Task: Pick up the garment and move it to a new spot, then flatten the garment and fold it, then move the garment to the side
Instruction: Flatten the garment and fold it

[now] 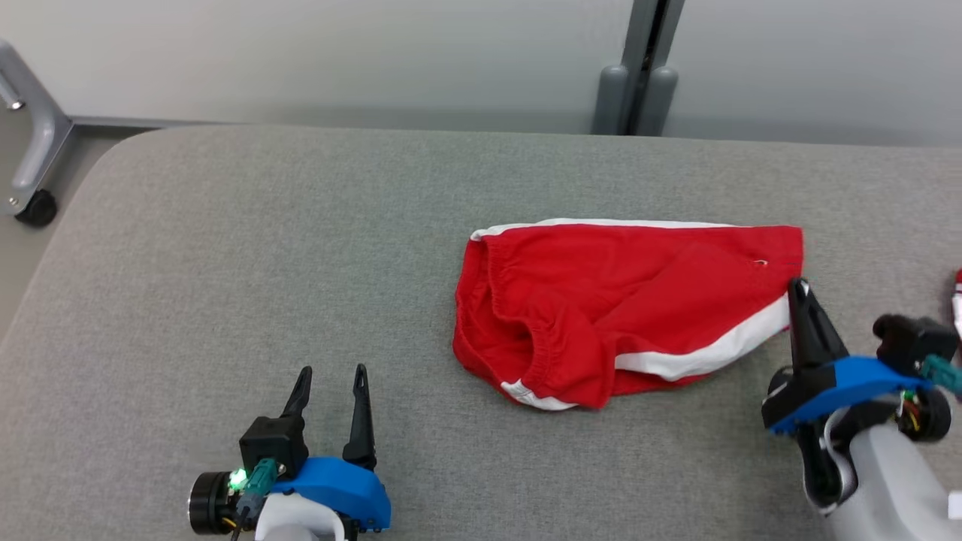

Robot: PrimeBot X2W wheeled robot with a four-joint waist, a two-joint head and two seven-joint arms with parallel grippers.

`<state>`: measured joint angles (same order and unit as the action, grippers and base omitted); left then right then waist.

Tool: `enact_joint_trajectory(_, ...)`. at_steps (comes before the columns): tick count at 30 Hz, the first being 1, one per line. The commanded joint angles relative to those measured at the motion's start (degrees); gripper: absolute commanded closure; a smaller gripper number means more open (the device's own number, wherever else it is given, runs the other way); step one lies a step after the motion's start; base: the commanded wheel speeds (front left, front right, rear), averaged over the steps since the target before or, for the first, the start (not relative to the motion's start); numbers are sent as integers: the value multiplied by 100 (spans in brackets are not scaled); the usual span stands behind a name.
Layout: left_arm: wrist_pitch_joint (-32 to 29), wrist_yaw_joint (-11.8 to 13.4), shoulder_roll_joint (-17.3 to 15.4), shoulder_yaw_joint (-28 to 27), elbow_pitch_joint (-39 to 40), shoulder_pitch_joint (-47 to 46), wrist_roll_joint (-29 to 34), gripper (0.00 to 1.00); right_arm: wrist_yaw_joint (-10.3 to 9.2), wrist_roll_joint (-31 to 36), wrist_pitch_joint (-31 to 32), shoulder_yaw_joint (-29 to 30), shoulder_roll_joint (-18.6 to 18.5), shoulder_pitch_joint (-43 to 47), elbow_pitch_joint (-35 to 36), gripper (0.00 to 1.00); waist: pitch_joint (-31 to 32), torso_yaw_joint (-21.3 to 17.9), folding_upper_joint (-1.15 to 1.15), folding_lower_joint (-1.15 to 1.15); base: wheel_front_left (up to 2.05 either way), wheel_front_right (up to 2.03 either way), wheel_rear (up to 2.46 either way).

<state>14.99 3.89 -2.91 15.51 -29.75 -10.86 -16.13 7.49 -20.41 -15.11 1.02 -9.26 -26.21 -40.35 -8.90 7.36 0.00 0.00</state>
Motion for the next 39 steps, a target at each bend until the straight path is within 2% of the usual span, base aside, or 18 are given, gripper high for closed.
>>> enact_joint_trajectory(1,25,-14,1,-38,14,98,20,0,0,3,0,117,89,338,103,100,245,-252,0,0,0,0,0)
enact_joint_trajectory(7,25,-32,1,-166,-20,324,65,0,0,286,0,619,288,1201,172,100,542,-539,0,0,0,0,0)
enact_joint_trajectory(8,25,-42,1,-183,-23,360,71,0,0,379,0,683,296,1296,170,77,571,-565,0,0,0,0,0)
enact_joint_trajectory(9,25,-46,1,-202,-23,392,89,0,0,499,0,746,309,1370,199,0,595,-588,0,0,0,0,0)
enact_joint_trajectory(13,25,-81,1,-273,7,502,150,0,0,1060,0,834,420,1590,682,0,653,-642,0,0,0,0,0)
enact_joint_trajectory(17,25,-90,2,-324,83,601,272,0,0,1491,1,581,538,1821,1507,0,679,-680,0,0,0,0,0)
enact_joint_trajectory(19,25,-98,1,-350,113,643,361,0,-1,1609,0,425,568,1972,1671,0,711,-698,0,0,0,0,0)
enact_joint_trajectory(24,25,-128,1,-450,158,770,520,0,-1,1759,1,139,618,2170,1576,0,800,-719,0,0,0,0,0)
enact_joint_trajectory(36,25,-201,2,-466,263,906,654,0,-1,1645,0,87,634,2234,1485,0,894,-749,0,0,0,0,0)
enact_joint_trajectory(38,25,-360,4,-333,339,813,677,0,-1,1622,0,93,634,2204,1479,0,867,-755,0,0,0,0,0)
enact_joint_trajectory(39,25,-518,5,-201,385,758,678,0,-1,1621,0,97,634,2196,1459,0,851,-755,0,0,0,0,0)
